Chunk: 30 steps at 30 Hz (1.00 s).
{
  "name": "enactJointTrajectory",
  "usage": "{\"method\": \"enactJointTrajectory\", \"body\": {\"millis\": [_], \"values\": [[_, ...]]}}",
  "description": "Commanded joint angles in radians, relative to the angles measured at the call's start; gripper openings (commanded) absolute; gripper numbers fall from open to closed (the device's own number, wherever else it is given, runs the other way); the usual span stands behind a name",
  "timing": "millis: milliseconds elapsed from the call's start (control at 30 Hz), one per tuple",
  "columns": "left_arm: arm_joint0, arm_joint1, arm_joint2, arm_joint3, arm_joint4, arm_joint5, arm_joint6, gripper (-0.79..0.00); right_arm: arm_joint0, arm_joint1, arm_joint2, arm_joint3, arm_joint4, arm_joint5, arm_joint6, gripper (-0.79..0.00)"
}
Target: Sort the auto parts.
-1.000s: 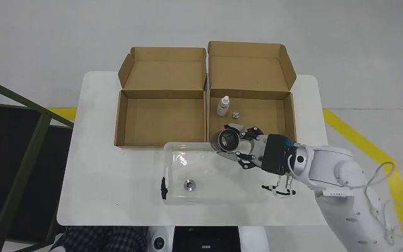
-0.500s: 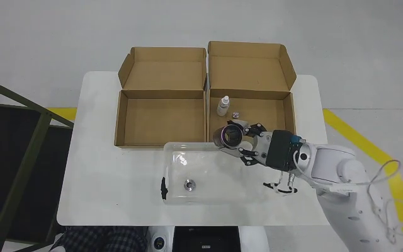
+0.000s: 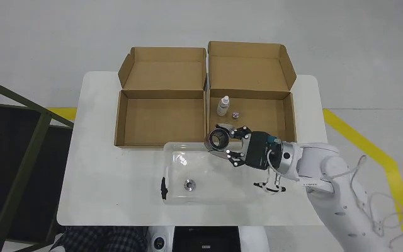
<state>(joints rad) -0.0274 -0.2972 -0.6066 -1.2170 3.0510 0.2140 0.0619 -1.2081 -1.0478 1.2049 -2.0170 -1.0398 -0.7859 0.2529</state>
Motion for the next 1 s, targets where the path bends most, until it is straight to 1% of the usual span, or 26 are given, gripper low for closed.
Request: {"method": "enactJointTrajectory", "body": {"millis": [0,267,567,967], "values": [[0.000,0.000,0.000,0.000,0.000,0.000,0.000,0.000,0.022,-0.005,-0.037,0.016,-0.023,0.015,0.008,-0.785],[0.000,0.000,0.000,0.000,0.000,0.000,0.000,0.000,0.129,-0.034,-0.163,0.115,-0.050,0.091,0.021,-0.785],[0.000,0.000,0.000,0.000,0.000,0.000,0.000,0.000,0.263,-0.080,-0.285,0.272,-0.064,0.214,0.030,-0.785],[0.000,0.000,0.000,0.000,0.000,0.000,0.000,0.000,0.399,-0.142,-0.432,0.388,-0.120,0.318,0.128,-0.785]]}}
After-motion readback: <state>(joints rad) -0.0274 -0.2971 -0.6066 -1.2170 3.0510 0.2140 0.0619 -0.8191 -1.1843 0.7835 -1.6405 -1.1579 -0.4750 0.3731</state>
